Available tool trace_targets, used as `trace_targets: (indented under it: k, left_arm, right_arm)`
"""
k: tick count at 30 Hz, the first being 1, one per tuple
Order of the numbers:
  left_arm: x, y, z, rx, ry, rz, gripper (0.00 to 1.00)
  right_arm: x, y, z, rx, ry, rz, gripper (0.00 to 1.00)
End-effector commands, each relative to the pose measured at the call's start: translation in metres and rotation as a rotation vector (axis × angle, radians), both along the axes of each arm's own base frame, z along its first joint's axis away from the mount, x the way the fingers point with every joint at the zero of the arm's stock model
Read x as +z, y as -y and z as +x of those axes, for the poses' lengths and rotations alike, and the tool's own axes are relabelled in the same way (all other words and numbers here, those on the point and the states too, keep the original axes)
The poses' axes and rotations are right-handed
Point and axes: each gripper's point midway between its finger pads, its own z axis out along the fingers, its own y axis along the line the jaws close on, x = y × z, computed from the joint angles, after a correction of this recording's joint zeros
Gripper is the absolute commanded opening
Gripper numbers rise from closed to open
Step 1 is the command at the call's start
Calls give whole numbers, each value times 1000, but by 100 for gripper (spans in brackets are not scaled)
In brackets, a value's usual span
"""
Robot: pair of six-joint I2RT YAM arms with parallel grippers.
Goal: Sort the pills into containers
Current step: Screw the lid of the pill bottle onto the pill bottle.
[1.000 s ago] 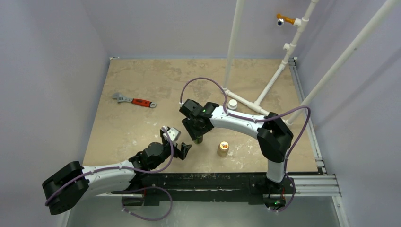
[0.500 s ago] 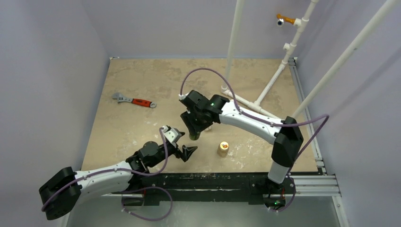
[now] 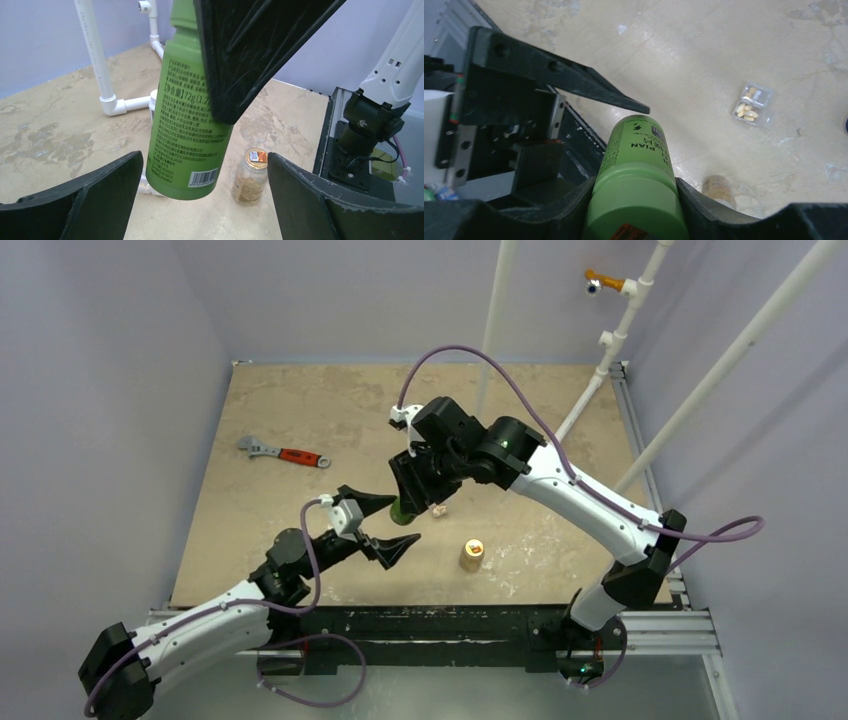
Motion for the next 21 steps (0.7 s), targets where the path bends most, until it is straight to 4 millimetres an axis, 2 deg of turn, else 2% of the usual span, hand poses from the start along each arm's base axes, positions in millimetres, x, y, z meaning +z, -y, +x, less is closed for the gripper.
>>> trace_targets:
  k: [1, 5, 11, 17, 21]
  left_arm:
    - [30, 7, -9, -87, 73, -52, 93]
    - [45, 11, -14, -134, 107, -69, 92]
    - [61, 18, -19, -183, 136, -102, 89]
    - [59, 28, -21, -231, 125, -94, 83]
    - [58, 31, -19, -237, 119, -96, 74]
  right_arm:
    - [44, 0, -21, 72, -12, 108, 12]
    - [50, 3, -30, 92, -30, 123, 12]
    - [47, 5, -34, 103, -46, 118, 12]
    - [51, 5, -32, 94, -36, 124, 12]
    - [51, 4, -33, 97, -39, 125, 12]
